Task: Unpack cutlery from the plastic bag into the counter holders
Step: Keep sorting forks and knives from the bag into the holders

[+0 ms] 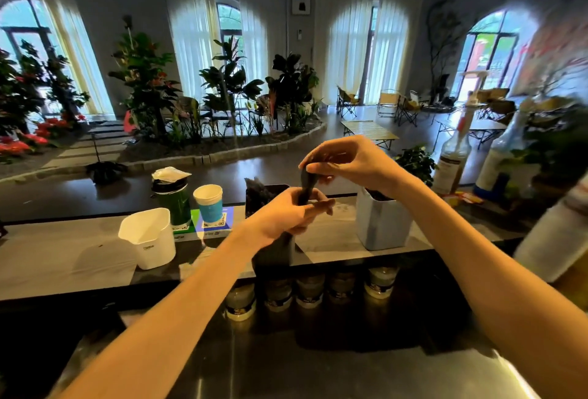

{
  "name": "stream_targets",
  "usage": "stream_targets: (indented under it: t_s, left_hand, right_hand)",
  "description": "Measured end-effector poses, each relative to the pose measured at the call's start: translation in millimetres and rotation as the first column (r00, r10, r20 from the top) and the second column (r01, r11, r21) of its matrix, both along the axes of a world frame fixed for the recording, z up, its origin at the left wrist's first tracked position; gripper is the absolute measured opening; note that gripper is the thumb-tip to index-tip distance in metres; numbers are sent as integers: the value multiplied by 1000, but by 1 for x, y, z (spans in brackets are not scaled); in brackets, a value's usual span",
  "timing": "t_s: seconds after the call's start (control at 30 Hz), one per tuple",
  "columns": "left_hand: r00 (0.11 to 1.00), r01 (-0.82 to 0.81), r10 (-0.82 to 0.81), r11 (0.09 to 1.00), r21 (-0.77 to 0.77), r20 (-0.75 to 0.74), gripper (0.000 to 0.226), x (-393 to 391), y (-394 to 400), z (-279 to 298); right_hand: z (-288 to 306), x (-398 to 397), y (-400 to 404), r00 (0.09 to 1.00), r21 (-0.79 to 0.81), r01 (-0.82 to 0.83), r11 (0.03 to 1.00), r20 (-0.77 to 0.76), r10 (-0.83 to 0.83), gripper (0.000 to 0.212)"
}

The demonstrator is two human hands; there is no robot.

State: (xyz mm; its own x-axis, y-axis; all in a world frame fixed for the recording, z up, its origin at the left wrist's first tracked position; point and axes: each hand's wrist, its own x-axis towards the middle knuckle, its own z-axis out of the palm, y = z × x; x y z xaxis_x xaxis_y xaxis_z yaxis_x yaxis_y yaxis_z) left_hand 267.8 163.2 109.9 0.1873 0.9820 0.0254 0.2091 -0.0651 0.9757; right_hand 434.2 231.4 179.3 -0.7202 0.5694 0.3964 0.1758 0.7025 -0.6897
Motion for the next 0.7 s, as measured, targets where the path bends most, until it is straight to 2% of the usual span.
stream_targets:
  t_s: [0.13,0.2,0.27,0.33,0.4,0.5,0.6,0.67,0.7]
  left_hand:
    - [996,-86,80,982,166,40,26,35,29,7]
    - [991,-130,124,970,207,45,29,46,46,6]
    - [987,-163,161,962,218,29,31,55,64,0]
    - [972,-177,212,944,278,-102,30,64,83,-8]
    - [939,-175,265,916,360,-218,30,73,100,-15]
    - [913,-187,322,877,443,-251,44,84,116,-20]
    - [896,-186,343,867,462,-283,47,94,133,-23]
    - [887,-164,325,886,433,-328,47,97,138,-24]
    - [880,-140,302,902,408,-367,48,100,140,-25]
  right_hand:
    - [17,57,24,941,153,292,944,-220,-255,21]
    - [23,84,42,892,260,411,874,-311,-327,23]
    - [24,105,61,867,365,483,796,-325,-377,24]
    - [17,117,81,853,408,519,751,-297,-428,24]
    - [5,120,99,851,406,526,748,-247,-464,21]
    - [-23,115,119,862,436,489,756,-105,-497,17]
    - [-54,106,138,854,451,450,771,35,-519,18]
    - [-76,98,144,807,484,451,750,137,-574,21]
    - [-86,96,147,752,550,448,705,196,-630,24]
